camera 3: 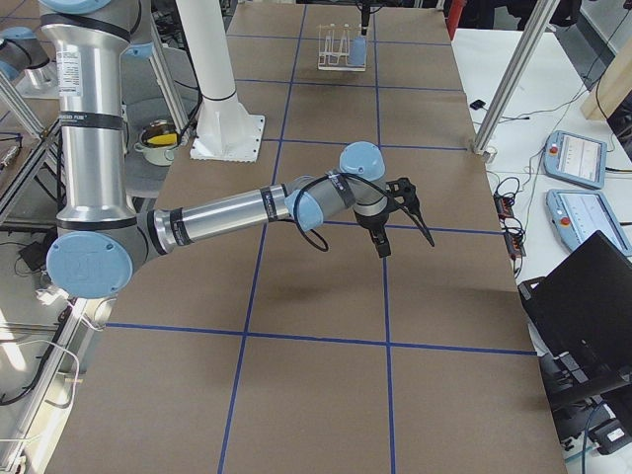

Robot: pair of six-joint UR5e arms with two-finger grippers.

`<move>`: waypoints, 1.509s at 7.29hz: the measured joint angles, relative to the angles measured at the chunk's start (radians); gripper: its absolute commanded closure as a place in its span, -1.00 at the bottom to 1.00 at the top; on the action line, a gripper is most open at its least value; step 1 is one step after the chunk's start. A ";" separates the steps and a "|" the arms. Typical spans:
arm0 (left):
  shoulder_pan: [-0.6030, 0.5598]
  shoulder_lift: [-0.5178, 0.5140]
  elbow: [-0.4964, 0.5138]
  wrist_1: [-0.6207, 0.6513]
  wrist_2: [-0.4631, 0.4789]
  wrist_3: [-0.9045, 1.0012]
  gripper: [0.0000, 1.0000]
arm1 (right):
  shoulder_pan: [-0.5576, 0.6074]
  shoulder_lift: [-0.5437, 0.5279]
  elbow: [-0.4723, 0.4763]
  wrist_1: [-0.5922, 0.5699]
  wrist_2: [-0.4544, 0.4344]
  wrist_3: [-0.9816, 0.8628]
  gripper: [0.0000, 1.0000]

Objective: Hang cup on cup holder
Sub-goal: 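Open the left gripper and lift it away from the hung cup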

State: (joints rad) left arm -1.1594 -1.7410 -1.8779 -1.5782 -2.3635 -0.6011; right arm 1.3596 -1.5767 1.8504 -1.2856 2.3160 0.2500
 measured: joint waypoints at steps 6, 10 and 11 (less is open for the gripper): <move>-0.281 0.203 -0.021 -0.002 0.097 0.565 -0.97 | 0.048 0.044 -0.007 -0.201 -0.042 -0.053 -1.00; -0.314 0.229 0.021 0.009 0.088 0.480 -0.97 | 0.098 -0.046 -0.005 -0.270 -0.031 -0.231 -1.00; -0.314 0.234 0.021 0.012 0.076 0.473 -0.97 | 0.102 -0.061 0.007 -0.271 -0.021 -0.227 -1.00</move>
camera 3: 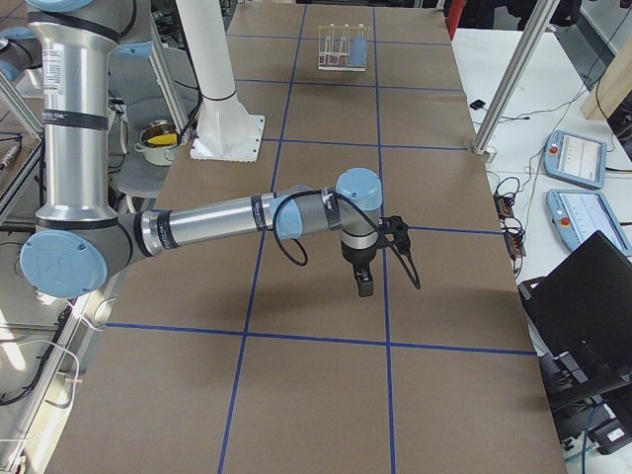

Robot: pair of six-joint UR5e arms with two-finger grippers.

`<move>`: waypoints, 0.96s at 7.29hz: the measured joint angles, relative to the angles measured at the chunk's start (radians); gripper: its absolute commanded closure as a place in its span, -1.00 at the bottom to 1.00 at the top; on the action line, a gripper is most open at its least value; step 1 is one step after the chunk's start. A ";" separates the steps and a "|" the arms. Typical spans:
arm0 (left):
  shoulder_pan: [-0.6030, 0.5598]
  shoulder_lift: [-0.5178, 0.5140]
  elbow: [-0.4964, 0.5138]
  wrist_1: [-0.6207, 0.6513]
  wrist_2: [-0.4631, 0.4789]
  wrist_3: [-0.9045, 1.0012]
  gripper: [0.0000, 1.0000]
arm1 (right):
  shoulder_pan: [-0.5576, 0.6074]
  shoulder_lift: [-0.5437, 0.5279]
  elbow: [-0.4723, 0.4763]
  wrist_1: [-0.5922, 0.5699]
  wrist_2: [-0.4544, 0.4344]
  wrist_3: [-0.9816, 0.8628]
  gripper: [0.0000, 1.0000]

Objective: Hang cup on cup holder

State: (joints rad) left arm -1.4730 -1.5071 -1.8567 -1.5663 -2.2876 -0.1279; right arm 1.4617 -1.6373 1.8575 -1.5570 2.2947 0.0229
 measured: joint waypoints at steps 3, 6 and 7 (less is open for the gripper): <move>0.006 0.062 -0.060 -0.009 -0.040 -0.001 -0.97 | 0.023 -0.033 -0.013 0.002 0.039 -0.003 -1.00; 0.007 0.087 -0.098 -0.018 -0.038 -0.001 -0.97 | 0.030 -0.069 -0.012 0.001 0.020 -0.001 -1.00; 0.008 0.084 -0.084 -0.040 -0.038 -0.001 -0.97 | 0.027 -0.071 -0.011 -0.001 -0.005 0.001 -1.00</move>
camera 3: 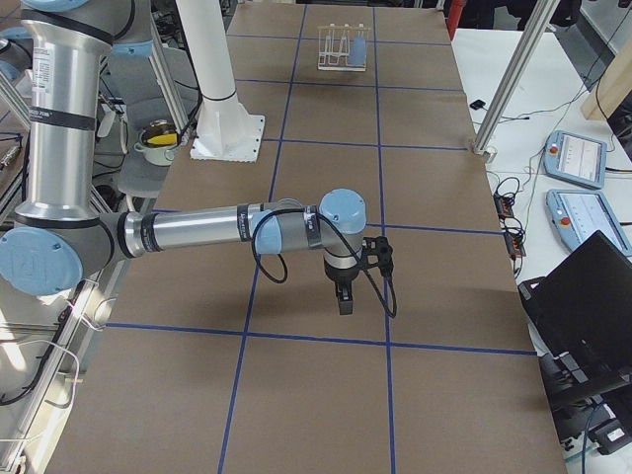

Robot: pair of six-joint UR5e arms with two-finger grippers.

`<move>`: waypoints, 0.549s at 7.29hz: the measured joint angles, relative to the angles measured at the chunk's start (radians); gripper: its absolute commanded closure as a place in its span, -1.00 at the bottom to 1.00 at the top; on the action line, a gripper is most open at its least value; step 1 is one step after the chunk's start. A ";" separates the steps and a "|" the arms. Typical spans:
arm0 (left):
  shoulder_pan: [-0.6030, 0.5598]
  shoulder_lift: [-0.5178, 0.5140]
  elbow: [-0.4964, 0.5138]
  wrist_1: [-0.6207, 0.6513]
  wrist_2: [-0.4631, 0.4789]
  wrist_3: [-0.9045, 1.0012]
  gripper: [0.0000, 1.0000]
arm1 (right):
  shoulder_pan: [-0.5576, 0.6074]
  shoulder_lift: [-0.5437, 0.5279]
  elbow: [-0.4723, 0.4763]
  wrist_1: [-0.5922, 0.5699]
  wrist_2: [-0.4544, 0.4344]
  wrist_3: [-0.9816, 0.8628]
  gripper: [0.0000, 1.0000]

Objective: Hang cup on cup holder

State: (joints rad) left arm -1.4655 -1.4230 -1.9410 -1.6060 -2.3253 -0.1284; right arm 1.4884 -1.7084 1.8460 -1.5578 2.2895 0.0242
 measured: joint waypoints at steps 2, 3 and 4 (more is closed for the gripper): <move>0.000 -0.013 0.018 -0.048 0.003 -0.001 -0.97 | -0.009 0.003 -0.001 -0.005 -0.015 0.003 -1.00; 0.001 -0.035 0.048 -0.056 0.002 0.002 -0.97 | -0.010 0.007 0.001 -0.006 -0.011 0.003 -1.00; 0.003 -0.055 0.084 -0.060 0.000 0.006 -0.97 | -0.010 0.009 0.002 -0.006 -0.005 0.003 -1.00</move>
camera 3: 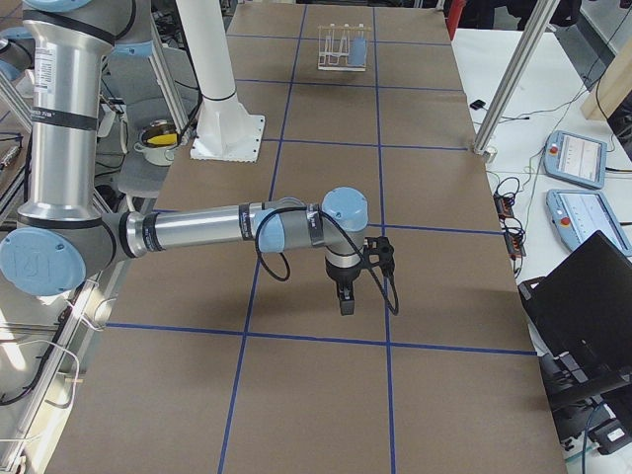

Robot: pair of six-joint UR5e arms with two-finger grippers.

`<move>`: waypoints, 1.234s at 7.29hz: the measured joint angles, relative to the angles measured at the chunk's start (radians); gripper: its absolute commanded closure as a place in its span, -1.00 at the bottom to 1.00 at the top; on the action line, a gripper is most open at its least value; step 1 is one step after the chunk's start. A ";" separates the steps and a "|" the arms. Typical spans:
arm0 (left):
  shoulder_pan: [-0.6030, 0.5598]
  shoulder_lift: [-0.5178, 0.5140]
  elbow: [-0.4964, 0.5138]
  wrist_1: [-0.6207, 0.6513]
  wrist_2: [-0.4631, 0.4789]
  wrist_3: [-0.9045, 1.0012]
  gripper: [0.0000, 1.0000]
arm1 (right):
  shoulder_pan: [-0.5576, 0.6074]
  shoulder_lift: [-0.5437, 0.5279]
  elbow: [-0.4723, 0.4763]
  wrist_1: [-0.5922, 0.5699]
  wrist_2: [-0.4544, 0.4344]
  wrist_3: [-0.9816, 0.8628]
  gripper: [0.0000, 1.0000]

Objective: Hang cup on cup holder

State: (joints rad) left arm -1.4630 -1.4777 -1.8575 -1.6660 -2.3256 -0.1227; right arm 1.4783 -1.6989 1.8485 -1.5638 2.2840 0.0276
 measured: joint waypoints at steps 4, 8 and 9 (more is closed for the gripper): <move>0.002 -0.017 0.144 -0.026 -0.005 -0.002 -0.97 | 0.000 -0.005 0.030 0.001 0.007 0.002 -1.00; -0.004 -0.019 0.159 -0.036 -0.049 -0.025 -0.97 | 0.002 -0.032 0.032 0.007 -0.006 -0.008 -1.00; -0.011 -0.022 0.155 -0.047 -0.085 -0.068 -0.97 | 0.002 -0.037 0.031 0.003 -0.008 -0.009 -1.00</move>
State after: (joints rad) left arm -1.4736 -1.4996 -1.7022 -1.7133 -2.4102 -0.1910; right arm 1.4802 -1.7360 1.8794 -1.5611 2.2759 0.0183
